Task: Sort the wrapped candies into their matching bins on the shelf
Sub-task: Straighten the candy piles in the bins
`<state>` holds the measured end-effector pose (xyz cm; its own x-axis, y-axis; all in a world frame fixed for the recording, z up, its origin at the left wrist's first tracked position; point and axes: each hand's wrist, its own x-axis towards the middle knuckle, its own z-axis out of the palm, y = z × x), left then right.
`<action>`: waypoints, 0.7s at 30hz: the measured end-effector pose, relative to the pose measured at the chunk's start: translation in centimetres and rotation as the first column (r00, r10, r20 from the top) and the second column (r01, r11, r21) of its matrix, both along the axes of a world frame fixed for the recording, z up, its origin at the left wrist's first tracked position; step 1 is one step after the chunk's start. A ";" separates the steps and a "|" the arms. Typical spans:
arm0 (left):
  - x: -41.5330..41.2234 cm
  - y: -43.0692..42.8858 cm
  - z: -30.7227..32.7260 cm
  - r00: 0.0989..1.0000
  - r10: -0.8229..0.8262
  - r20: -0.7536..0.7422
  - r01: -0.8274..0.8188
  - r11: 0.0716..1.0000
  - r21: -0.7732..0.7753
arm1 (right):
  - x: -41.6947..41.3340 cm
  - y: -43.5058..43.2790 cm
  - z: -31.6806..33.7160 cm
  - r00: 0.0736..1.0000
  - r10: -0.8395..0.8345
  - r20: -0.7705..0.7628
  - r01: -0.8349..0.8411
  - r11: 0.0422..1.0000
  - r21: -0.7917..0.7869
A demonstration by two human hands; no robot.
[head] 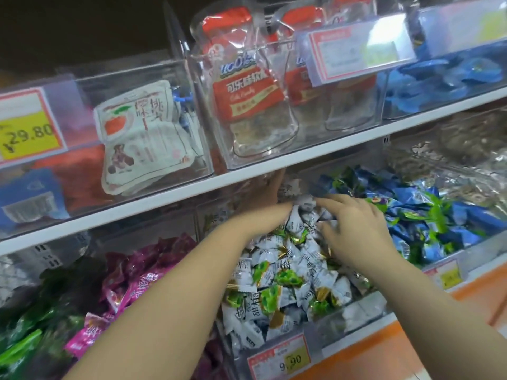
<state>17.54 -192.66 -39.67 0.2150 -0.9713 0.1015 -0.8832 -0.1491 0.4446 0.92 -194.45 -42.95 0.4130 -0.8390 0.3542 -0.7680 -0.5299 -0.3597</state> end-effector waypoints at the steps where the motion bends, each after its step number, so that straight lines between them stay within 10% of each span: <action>1: 0.0 0.3 0.0 1.000 -0.008 -0.023 0.008 1.000 -0.004 | -0.1 0.0 0.0 1.000 0.008 -0.004 -0.008 1.000 0.007; 13: -0.2 3.2 -1.8 0.894 -0.196 0.402 0.145 0.977 0.153 | 0.1 0.2 -0.3 0.987 0.062 0.146 -0.059 0.998 -0.022; 21: -0.4 -0.9 -0.6 0.897 -0.187 0.402 0.066 0.953 0.295 | 0.3 0.1 -0.2 0.995 0.055 0.081 -0.054 0.998 -0.011</action>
<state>17.10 -193.53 -40.32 0.0839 -0.9901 -0.1123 -0.9965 -0.0830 -0.0132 1.18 -194.30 -43.19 0.4275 -0.8130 0.3953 -0.7064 -0.5733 -0.4151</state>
